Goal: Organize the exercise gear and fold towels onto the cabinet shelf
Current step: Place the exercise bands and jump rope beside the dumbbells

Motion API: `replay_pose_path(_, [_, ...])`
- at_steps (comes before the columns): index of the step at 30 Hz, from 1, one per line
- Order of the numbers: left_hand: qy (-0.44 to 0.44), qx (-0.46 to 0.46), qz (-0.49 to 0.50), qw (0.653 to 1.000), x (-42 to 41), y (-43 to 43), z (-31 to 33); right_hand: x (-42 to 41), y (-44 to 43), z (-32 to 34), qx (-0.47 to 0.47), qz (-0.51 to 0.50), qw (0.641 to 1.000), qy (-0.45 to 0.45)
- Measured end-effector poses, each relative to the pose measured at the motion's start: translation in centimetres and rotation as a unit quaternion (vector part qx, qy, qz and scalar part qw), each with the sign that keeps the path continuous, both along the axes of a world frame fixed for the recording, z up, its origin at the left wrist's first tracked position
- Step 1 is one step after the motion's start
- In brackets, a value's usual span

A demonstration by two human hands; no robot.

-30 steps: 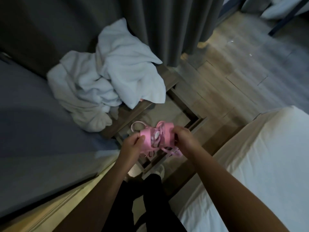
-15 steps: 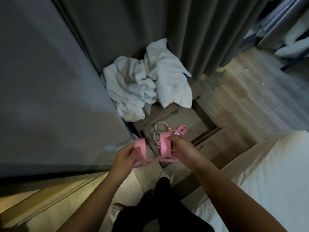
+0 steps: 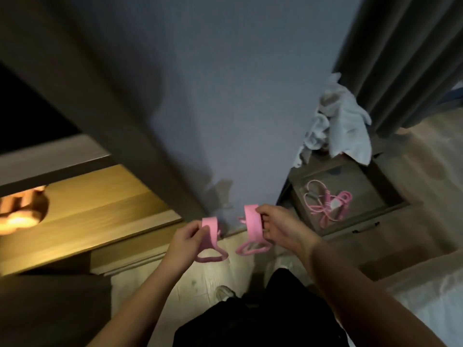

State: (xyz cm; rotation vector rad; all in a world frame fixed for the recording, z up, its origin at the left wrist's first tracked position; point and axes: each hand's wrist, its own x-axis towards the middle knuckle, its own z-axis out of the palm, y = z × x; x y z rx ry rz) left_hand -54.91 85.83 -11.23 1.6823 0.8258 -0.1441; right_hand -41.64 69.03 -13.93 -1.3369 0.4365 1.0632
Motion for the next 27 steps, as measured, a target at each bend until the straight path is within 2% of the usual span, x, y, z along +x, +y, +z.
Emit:
replay_pose_path(4, [0.005, -0.022, 0.098, 0.995, -5.8, 3.5, 0.3, -2.5, 5.4, 1.4, 0.011, 0.090, 0.996, 0.003])
replay_pose_path(9, [0.007, 0.012, 0.234, 0.972, -11.0, 6.1, -0.1, -4.4, 11.0, 1.8, 0.035, 0.229, 0.973, -0.005])
replay_pose_path(13, [-0.025, 0.007, 0.307, 0.951, -13.5, 8.5, 0.2, -6.3, 15.1, 1.9, 0.004, 0.285, 0.958, -0.034])
replay_pose_path(18, [-0.038, 0.022, 0.314, 0.949, -16.1, 12.4, -0.1, -9.3, 19.4, 1.7, -0.021, 0.299, 0.953, -0.039])
replay_pose_path(21, [-0.027, 0.030, 0.279, 0.959, -17.5, 16.0, -1.2, -11.3, 22.3, 0.5, -0.024, 0.278, 0.960, -0.038])
replay_pose_path(27, [-0.023, -0.055, 0.177, 0.982, -21.2, 23.9, -5.6, -16.7, 28.6, -4.9, -0.003, 0.192, 0.981, -0.017])
